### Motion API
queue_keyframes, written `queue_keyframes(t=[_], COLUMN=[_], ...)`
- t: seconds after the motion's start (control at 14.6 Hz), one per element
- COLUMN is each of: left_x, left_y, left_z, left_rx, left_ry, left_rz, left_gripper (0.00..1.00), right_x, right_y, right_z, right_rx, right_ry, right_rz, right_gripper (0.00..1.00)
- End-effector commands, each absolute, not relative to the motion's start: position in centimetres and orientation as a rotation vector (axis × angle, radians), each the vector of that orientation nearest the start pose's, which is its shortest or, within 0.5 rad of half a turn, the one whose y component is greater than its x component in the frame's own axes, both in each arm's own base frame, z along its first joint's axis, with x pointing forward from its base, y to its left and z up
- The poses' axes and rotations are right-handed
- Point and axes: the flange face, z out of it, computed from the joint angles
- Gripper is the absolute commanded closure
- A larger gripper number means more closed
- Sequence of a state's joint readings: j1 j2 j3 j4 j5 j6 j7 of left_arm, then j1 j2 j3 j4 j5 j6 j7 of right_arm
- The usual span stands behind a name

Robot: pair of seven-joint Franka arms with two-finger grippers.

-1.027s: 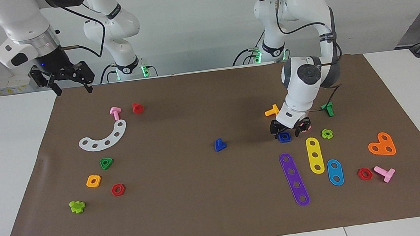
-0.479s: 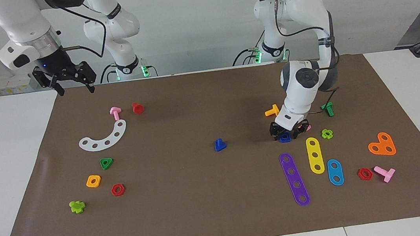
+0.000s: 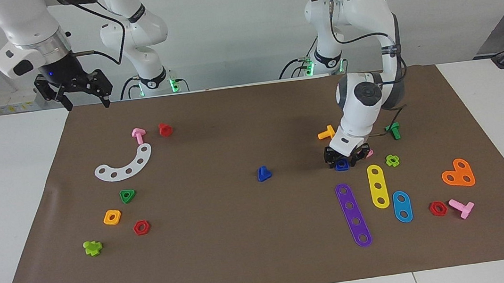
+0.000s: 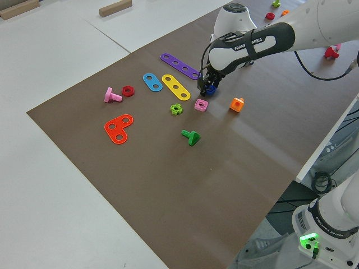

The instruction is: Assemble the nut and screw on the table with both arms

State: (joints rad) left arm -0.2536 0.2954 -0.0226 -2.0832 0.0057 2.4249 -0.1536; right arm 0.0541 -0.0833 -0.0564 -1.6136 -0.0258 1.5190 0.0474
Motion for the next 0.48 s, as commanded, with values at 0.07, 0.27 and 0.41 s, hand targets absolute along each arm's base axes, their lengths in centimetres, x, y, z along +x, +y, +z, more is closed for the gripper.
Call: queue_keyframes(t=[0.07, 0.27, 0.41], left_x=[56.6, 56.9, 57.0], left_y=[-16.3, -16.3, -16.4], left_z=[29.3, 30.3, 30.4], left_rx=[-3.129, -3.123, -3.123], left_ry=[0.187, 0.185, 0.185], left_rz=[-0.047, -0.01, -0.015], left_gripper=[0.23, 0.24, 0.25], right_x=[52.2, 52.2, 52.2], right_y=[-0.7, -1.0, -0.9], right_z=[64.5, 64.5, 64.7], right_rx=[-3.171, -3.17, -3.171], right_ry=[0.059, 0.07, 0.066], right_rz=[0.036, 0.024, 0.017], right_gripper=[0.0, 0.0, 0.0])
